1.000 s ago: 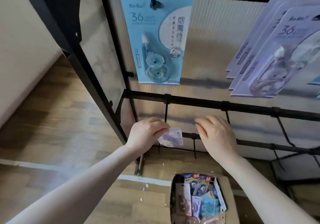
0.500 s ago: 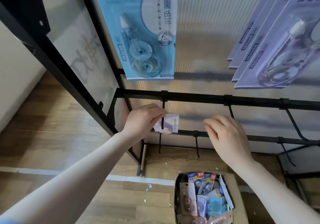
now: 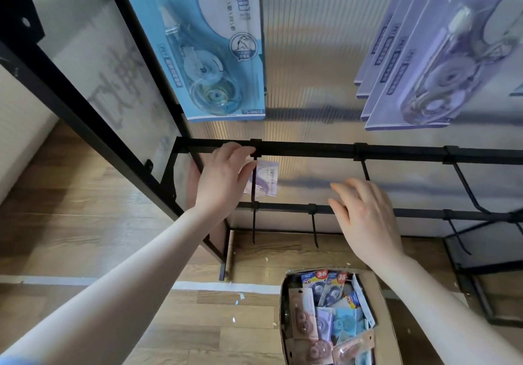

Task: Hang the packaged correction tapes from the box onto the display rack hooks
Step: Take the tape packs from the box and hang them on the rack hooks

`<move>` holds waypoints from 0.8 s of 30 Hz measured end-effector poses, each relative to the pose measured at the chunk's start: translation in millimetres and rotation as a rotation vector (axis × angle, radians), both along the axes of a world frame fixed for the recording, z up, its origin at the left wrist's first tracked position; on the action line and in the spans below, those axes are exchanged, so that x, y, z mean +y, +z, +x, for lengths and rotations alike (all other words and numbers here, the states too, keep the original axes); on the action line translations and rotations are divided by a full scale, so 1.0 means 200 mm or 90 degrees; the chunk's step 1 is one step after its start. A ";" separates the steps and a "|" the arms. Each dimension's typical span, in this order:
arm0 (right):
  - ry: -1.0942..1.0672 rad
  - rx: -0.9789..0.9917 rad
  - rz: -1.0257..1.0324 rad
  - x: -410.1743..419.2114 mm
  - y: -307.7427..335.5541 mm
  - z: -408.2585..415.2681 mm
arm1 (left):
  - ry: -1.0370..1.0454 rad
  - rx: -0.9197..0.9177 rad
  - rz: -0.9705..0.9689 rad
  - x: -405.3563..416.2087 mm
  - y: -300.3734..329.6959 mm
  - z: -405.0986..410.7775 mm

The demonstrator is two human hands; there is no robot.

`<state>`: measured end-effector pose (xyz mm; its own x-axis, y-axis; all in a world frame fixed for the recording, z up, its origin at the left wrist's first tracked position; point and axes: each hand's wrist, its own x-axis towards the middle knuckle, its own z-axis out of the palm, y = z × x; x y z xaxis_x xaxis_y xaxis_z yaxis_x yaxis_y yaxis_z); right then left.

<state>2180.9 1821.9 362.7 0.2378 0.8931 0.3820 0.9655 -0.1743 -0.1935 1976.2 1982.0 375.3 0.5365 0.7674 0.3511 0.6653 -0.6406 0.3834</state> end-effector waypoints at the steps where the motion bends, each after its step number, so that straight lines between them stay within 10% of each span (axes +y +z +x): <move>1: -0.006 -0.003 -0.009 -0.01 0.00 0.00 | 0.010 -0.005 -0.004 -0.02 -0.01 -0.02; 24: -0.054 0.065 -0.171 -0.79 -0.46 0.38 | 0.143 0.114 -0.130 -0.96 -0.48 0.01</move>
<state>2256.7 1663.5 271.6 0.3406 0.9343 0.1050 0.9232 -0.3111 -0.2255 1978.5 1790.6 279.8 0.3852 0.9181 0.0935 0.8495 -0.3923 0.3528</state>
